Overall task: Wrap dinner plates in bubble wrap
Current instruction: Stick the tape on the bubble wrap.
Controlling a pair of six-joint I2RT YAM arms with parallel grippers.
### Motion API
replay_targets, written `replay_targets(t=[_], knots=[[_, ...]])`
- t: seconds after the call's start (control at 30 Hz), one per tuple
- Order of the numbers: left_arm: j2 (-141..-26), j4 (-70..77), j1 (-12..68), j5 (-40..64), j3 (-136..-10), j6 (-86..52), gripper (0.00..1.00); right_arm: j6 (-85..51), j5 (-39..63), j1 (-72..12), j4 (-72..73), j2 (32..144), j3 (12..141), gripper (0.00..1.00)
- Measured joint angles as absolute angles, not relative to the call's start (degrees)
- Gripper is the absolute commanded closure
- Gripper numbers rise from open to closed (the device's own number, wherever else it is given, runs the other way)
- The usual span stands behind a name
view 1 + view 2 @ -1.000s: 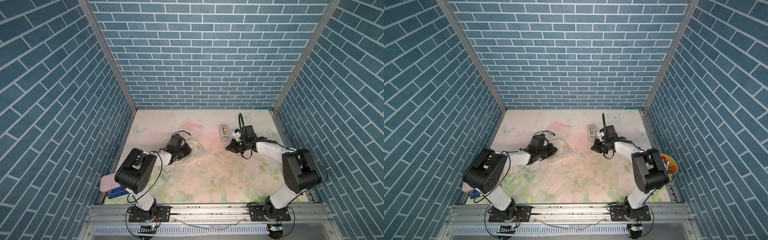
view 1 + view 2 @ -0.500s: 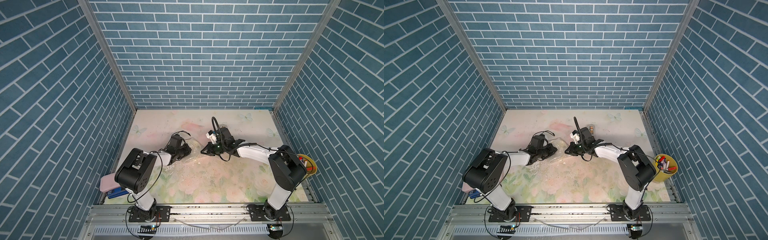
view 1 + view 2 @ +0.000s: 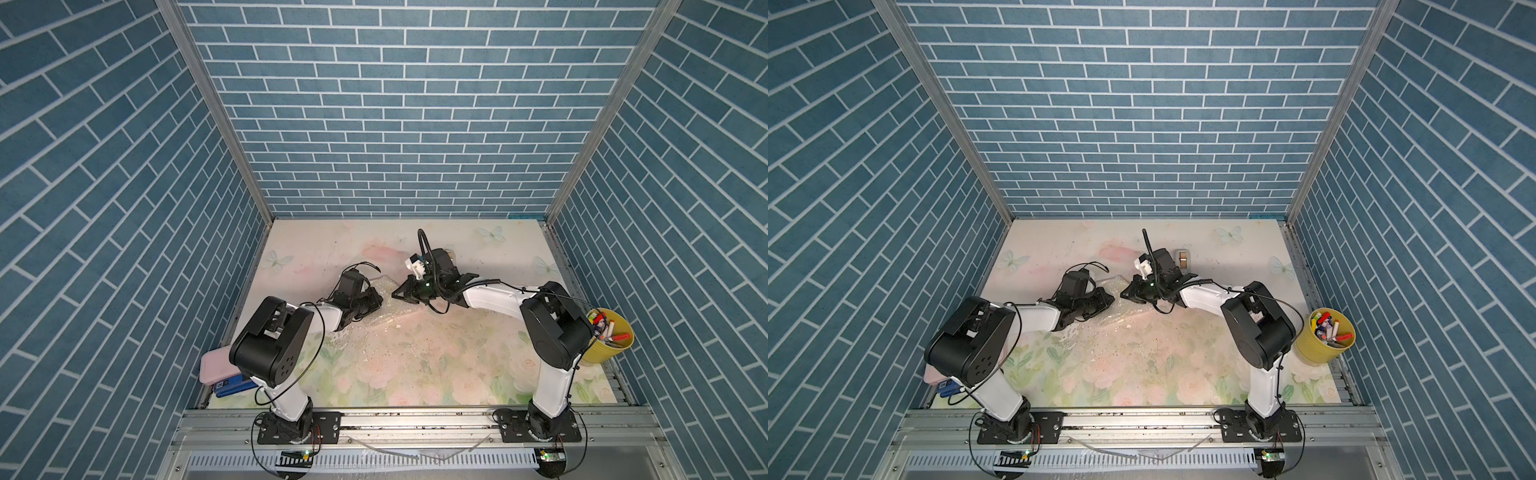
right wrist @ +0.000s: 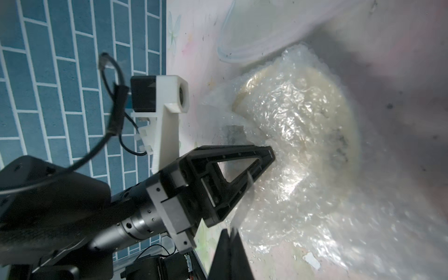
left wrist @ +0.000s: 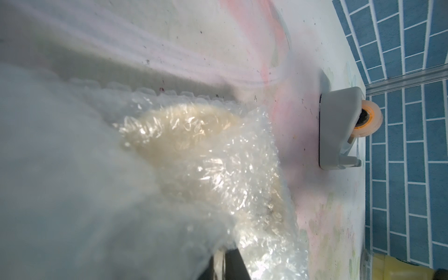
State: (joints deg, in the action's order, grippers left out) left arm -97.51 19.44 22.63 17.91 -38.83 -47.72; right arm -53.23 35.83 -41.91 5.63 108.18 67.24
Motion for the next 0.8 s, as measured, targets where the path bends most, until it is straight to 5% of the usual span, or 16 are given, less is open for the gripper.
replay_targets(t=[0.8], knots=[[-97.6,19.9,22.6,18.1,-38.6,-47.8,0.87,-54.0,30.0,-43.5,-6.9,117.7,74.8,0.98]])
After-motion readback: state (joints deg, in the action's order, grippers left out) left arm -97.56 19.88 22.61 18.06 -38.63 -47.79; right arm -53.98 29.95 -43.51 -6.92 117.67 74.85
